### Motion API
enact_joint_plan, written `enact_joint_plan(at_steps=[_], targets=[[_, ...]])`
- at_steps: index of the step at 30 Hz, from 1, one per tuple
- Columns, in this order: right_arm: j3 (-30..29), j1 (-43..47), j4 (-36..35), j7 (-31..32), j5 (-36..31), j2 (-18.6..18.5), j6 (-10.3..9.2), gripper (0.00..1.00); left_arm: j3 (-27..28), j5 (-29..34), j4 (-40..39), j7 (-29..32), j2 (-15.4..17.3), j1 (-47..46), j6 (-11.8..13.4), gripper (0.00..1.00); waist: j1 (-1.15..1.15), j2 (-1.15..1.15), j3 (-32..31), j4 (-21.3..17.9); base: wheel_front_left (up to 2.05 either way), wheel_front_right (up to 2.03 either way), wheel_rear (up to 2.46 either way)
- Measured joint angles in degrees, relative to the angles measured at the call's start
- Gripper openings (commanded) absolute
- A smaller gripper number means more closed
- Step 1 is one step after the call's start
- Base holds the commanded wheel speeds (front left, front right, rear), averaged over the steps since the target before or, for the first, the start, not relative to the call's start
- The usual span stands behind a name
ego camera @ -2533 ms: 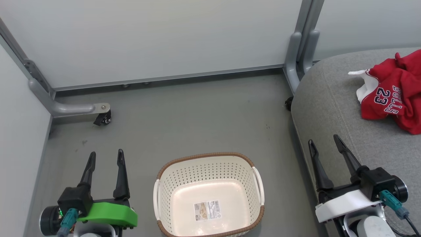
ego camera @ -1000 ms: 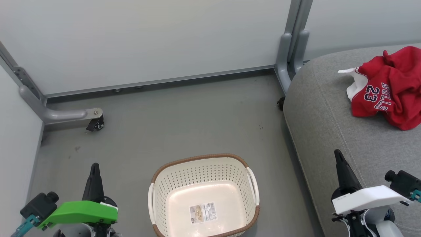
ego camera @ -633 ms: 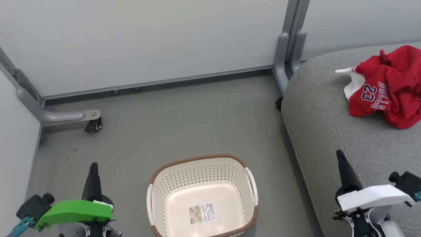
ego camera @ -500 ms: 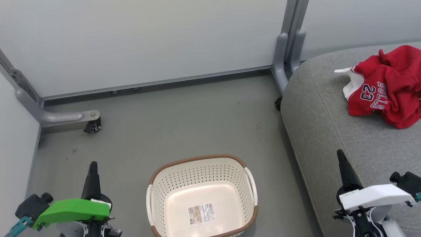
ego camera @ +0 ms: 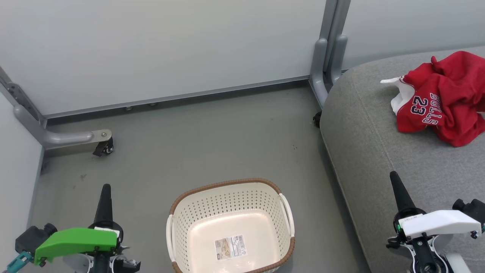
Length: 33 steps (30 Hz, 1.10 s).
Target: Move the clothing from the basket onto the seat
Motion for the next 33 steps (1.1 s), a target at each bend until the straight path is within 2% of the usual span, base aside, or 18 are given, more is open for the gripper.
enact_joint_plan(at_steps=[33], targets=[[-1.09,-1.21,1.42,3.79,17.12,-0.67,-0.01,0.0,1.79,-15.71,-0.27,4.22,0.03,-1.24,-0.9,0.0,0.0,0.0,-0.33,-1.6,0.0,0.0,0.0]])
